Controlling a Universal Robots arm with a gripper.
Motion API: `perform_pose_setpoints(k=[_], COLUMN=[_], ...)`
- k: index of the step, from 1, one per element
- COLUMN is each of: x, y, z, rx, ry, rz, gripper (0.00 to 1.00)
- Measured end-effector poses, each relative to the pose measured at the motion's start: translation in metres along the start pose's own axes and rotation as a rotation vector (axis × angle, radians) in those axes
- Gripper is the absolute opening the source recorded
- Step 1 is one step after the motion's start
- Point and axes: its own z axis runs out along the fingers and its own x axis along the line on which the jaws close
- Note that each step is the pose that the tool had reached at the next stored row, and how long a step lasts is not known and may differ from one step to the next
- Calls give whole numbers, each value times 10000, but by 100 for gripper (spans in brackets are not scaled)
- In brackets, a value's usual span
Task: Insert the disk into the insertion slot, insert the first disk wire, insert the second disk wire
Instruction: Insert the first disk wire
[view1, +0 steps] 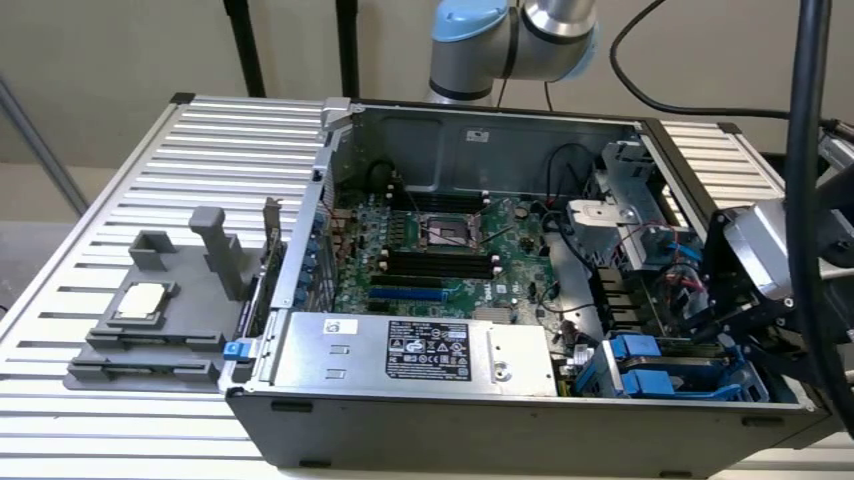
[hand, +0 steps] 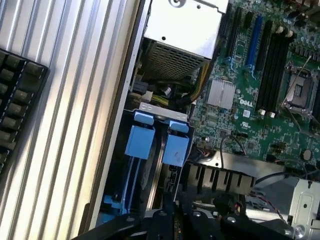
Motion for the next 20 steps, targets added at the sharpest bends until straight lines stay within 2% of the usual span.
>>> perform_pose_setpoints(k=[3, 5, 7, 11, 12, 15, 20], x=[0, 0, 0, -11, -15, -18, -22], y=[0, 0, 8, 78, 96, 121, 129], z=[1, 1, 7, 18, 19, 20, 20], rx=[76, 105, 116, 96, 96, 129, 225], ry=[29, 92, 175, 409, 437, 449, 460], rz=[358, 537, 651, 729, 745, 918, 1400], gripper=[17, 17, 17, 17, 17, 17, 17])
